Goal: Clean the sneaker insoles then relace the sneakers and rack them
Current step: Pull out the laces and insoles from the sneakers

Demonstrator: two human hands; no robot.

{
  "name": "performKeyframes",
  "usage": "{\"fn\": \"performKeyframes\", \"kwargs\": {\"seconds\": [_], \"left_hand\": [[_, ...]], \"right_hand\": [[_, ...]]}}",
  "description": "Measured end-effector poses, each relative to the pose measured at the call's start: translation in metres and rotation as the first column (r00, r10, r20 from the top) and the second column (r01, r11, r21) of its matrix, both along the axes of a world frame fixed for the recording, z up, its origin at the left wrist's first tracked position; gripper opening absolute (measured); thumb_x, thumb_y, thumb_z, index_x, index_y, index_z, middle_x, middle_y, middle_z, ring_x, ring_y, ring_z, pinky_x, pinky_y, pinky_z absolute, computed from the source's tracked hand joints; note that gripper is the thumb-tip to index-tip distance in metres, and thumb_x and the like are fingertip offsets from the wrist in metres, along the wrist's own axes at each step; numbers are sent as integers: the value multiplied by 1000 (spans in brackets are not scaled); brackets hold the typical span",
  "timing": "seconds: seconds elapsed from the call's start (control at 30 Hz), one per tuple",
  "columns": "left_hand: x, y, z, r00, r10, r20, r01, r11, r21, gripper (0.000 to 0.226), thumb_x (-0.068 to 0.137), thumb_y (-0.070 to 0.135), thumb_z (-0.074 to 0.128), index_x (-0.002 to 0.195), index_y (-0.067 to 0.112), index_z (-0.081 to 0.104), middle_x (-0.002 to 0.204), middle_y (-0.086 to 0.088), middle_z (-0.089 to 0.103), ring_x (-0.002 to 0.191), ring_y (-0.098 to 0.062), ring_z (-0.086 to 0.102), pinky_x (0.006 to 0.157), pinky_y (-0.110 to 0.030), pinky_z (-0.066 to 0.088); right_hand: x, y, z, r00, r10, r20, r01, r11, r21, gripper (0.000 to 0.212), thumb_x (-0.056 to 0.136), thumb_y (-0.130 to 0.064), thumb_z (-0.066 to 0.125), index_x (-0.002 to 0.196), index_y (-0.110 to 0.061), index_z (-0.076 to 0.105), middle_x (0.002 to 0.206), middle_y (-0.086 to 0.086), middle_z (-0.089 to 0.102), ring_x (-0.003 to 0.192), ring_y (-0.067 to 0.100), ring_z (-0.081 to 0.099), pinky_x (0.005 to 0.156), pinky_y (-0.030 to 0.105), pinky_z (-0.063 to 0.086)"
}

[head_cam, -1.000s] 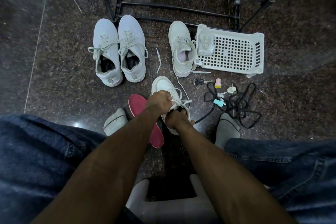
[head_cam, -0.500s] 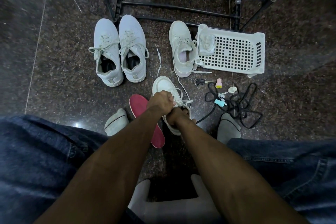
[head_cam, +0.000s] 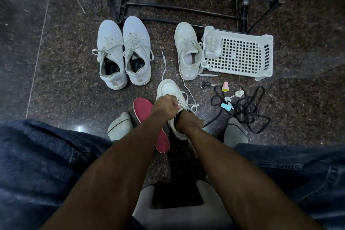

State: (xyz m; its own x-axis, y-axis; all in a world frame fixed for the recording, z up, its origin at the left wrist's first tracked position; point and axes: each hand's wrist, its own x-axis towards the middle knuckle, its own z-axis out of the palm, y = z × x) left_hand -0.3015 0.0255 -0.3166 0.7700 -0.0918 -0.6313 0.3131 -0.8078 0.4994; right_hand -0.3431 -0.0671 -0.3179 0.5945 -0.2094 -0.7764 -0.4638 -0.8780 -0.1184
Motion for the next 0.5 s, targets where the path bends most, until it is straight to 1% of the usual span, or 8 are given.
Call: {"fn": "performKeyframes", "kwargs": {"seconds": [0.1,0.2,0.27,0.33,0.37,0.47,0.5], "left_hand": [[-3,1,-2,1000,-3,23,3,1000,-5,9,84,30,69,81,22,67,102,-8,71,99,-28,64,87,-34,52],[-5,1,-4,998,-24,58,25,1000,-13,10,84,29,70,84,19,68,99,-8,71,97,-27,64,83,-32,51],[-5,2,-5,997,-34,64,36,999,-21,12,84,29,70,87,17,69,99,-8,72,97,-26,64,83,-30,50],[-5,4,-5,997,-36,67,38,999,-29,13,84,29,70,89,17,70,99,-8,72,96,-25,65,81,-29,49],[-6,4,-5,997,-32,68,35,999,-35,12,84,28,70,88,17,70,97,-8,72,95,-25,65,79,-27,48],[-9,6,-6,996,-31,79,35,998,-53,10,83,28,71,82,20,66,91,-6,72,88,-24,65,74,-26,48],[-10,7,-7,995,-38,88,43,997,-58,10,83,27,72,81,20,65,89,-6,71,86,-23,65,74,-27,48]], "right_hand": [[-1,0,-3,997,-60,53,60,998,-4,31,95,-30,46,119,-20,61,128,2,62,120,23,56,101,42,34],[-1,-8,-8,992,-115,46,110,989,96,35,92,-34,49,120,-19,62,129,5,61,121,27,56,100,41,40],[1,-16,-12,985,-169,28,160,965,206,36,87,-36,58,114,-14,67,121,12,65,113,30,61,91,37,47],[4,-22,-18,971,-237,4,225,928,297,28,81,-30,67,100,-9,70,105,17,69,96,27,66,76,34,49],[5,-24,-21,963,-269,-5,256,913,317,23,78,-27,71,93,-9,70,99,16,70,87,23,65,71,35,49],[6,-31,-25,941,-339,-12,324,885,334,27,72,-21,74,93,-6,69,93,12,71,77,21,60,60,30,43],[6,-33,-21,939,-344,-9,327,882,339,23,72,-18,73,91,-6,68,88,11,69,72,21,58,57,29,41]]}}
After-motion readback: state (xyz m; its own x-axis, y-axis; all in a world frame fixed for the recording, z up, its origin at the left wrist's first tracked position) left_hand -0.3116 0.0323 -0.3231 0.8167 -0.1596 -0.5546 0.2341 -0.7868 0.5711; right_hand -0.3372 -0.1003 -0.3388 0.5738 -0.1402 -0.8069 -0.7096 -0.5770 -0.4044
